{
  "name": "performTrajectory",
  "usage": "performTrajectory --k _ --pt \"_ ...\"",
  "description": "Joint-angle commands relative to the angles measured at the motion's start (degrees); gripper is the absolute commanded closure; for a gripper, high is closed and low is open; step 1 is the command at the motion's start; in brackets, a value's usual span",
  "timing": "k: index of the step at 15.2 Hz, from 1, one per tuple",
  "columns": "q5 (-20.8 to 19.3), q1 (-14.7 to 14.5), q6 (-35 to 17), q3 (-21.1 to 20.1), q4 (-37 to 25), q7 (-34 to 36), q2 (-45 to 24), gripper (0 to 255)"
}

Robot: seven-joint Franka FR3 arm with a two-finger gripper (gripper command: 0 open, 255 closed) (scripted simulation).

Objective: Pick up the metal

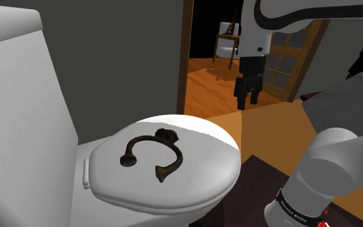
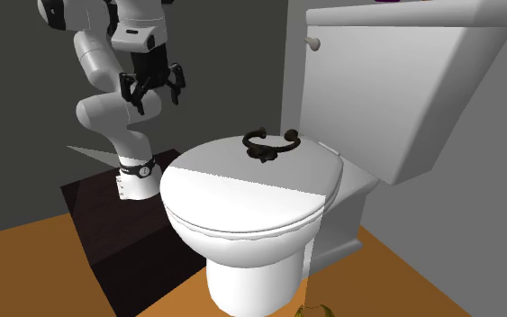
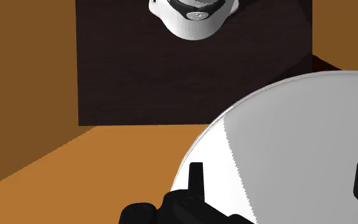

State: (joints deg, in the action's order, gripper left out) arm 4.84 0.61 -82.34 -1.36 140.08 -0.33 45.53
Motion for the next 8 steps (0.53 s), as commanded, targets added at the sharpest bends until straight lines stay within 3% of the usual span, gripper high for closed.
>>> performTrajectory --k 1,8 --pt "0.00 0.00 0.00 0.00 0.00 0.00 0.00 0" --pt "7.75 -2.90 -11.32 -7.00 2.93 7.25 -4.80 0"
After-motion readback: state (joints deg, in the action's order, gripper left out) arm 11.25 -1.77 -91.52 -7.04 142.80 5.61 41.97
